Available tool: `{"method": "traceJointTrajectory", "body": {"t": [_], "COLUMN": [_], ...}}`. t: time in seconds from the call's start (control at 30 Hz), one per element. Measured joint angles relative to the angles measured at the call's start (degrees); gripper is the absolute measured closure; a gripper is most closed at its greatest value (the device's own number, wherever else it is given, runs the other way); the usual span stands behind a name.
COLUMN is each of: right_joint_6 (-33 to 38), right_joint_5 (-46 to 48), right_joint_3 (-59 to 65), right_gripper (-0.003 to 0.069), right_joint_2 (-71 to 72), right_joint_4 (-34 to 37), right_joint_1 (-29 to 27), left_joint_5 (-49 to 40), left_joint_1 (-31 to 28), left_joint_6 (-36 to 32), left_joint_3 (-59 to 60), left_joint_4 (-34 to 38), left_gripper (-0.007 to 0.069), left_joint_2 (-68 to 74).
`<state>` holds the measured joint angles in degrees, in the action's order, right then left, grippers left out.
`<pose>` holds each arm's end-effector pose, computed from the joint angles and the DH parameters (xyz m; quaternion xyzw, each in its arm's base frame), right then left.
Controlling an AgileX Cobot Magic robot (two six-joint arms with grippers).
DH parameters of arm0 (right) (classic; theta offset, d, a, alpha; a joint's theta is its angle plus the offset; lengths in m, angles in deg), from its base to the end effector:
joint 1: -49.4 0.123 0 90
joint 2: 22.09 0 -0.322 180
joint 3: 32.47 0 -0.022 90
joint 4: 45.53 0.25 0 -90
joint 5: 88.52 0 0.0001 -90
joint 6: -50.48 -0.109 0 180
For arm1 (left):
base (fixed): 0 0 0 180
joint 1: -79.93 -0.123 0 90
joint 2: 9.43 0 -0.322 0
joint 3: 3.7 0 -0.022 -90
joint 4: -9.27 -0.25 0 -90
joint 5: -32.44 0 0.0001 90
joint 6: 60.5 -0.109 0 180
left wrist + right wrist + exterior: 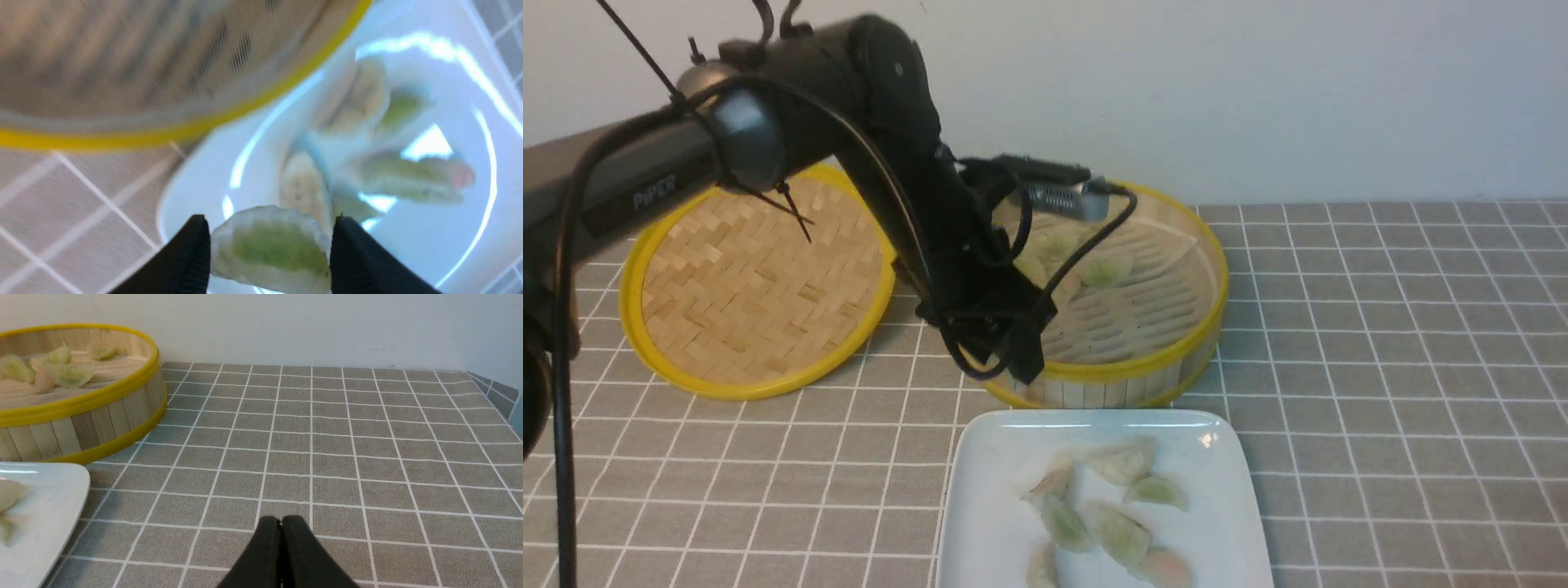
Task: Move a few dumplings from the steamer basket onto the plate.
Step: Use the left arm to put the dumpling into the plate, then use the left arm to grab a dumpling from the steamer
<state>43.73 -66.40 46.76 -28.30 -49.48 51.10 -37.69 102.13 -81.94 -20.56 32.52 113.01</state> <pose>0.0313 -0.0019 0.1668 0.0174 0.8063 0.0143 0.5911 0.3826 -0.1999 0.2481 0.3069 0.9315 -0.1922 0.0354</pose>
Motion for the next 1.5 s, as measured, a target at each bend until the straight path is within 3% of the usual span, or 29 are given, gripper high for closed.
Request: {"method": "traceJointTrajectory", "body": {"t": [0.27,0.47,0.77,0.87,1.1,1.5], "right_joint_6": [0.0,0.0,0.0,0.0,0.0,0.0], "right_joint_5": [0.0,0.0,0.0,0.0,0.0,0.0], "right_joint_3": [0.0,0.0,0.0,0.0,0.0,0.0], "right_gripper": [0.0673,0.0673,0.0673,0.0673,0.0673,0.0673], "right_joint_2": [0.0,0.0,0.0,0.0,0.0,0.0], "right_joint_4": [0.0,0.0,0.0,0.0,0.0,0.0], "right_joint_1": [0.0,0.0,0.0,0.0,0.0,0.0], "left_joint_5": [0.2,0.4,1.5,4.2,14.6,24.5], "left_joint_1": [2.4,6.2,6.8,6.8,5.5,3.3], "left_joint_6": [-0.2,-0.7,2.6,6.4,12.6,13.0], "left_joint_3": [5.0,5.1,2.2,-2.1,-12.9,-23.6], "left_joint_4": [0.5,-4.0,-7.9,-10.9,-19.2,-23.3], "left_gripper": [0.0286,0.0285,0.01,0.0116,0.0243,0.0259], "left_joint_2": [0.9,0.9,1.0,1.0,3.2,18.7]}}
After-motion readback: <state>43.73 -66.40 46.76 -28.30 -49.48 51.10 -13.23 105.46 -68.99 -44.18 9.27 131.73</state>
